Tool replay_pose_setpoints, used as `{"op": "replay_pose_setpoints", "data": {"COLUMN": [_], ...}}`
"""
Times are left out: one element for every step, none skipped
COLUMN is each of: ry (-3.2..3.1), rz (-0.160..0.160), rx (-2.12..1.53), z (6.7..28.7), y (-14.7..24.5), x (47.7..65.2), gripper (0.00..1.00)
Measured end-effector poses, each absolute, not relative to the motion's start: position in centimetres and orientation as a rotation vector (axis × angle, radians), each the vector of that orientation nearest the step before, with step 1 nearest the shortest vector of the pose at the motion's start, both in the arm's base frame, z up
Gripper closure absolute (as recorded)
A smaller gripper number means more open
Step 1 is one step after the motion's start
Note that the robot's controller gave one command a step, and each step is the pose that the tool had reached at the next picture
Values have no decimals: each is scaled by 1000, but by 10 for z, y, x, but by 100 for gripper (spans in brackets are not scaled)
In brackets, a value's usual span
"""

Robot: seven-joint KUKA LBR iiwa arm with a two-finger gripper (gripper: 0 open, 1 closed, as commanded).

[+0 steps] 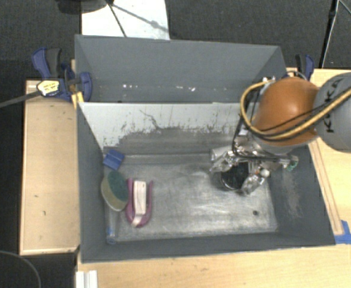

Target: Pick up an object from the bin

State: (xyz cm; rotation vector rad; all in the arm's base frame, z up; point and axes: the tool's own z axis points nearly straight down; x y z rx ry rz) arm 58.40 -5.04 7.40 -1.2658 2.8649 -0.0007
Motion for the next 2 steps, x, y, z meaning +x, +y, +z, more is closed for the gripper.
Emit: {"op": "replay_pose_setpoints", "data": {"ry": [2749,2747], "rz": [-6,-9], "rx": [-1506,-1505], "z": [181,274], "y": [-59,-60], "x": [563,566], "gripper": [100,100]}}
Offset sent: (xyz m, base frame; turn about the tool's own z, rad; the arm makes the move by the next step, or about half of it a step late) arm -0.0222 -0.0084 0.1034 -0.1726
